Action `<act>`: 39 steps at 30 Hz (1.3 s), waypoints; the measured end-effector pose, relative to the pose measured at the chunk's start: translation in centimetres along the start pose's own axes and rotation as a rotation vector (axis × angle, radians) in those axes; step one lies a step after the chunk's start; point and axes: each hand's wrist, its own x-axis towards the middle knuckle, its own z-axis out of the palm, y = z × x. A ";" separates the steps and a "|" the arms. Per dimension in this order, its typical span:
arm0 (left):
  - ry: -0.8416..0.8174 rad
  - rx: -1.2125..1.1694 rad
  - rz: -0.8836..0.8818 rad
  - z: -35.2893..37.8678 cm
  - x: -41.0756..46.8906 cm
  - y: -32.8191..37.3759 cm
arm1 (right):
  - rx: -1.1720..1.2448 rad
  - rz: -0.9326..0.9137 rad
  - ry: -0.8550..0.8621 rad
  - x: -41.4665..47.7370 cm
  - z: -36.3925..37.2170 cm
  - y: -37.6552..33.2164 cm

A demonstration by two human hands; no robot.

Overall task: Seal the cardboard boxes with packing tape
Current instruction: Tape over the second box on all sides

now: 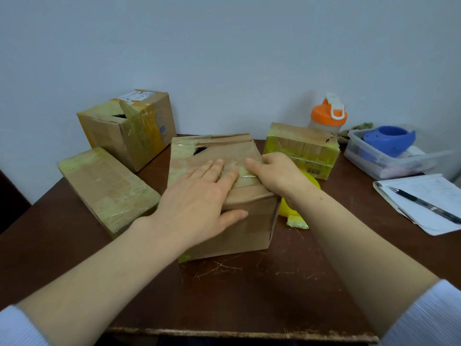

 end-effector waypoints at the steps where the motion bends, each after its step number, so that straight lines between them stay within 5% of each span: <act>1: -0.010 -0.012 -0.006 -0.1 0.1 0.0 | -0.010 -0.011 0.021 0.1 -0.1 0.0; 5: -0.063 -0.168 -0.008 -1.3 0.1 -0.1 | -0.046 0.001 0.049 0.4 -0.1 0.1; 10: 0.212 -0.576 -0.316 -2.5 -0.1 -3.0 | -0.269 -0.031 0.095 -1.0 -0.4 0.1; 13: 0.046 -0.651 -0.460 -2.3 -0.7 -3.2 | -0.307 -0.111 0.010 -1.7 -0.5 -0.2; 19: 0.010 -0.626 -0.334 -2.8 -4.2 -1.2 | -0.407 -0.143 -0.136 -1.2 -3.5 -1.4; 24: 0.236 -0.513 -0.351 -2.8 -2.7 -3.7 | -0.381 -0.303 0.100 -0.6 -1.9 -4.2; 28: 0.169 -0.390 -0.167 -1.1 -0.8 -4.8 | -0.296 -0.187 -0.008 0.3 0.3 -5.9; 32: 0.270 -0.421 -0.101 0.7 -0.6 -4.4 | -0.195 -0.092 -0.098 1.2 1.5 -6.7; 39: 0.270 -0.408 -0.137 0.8 -0.3 -4.9 | -0.356 -0.254 -0.105 1.3 2.1 -6.4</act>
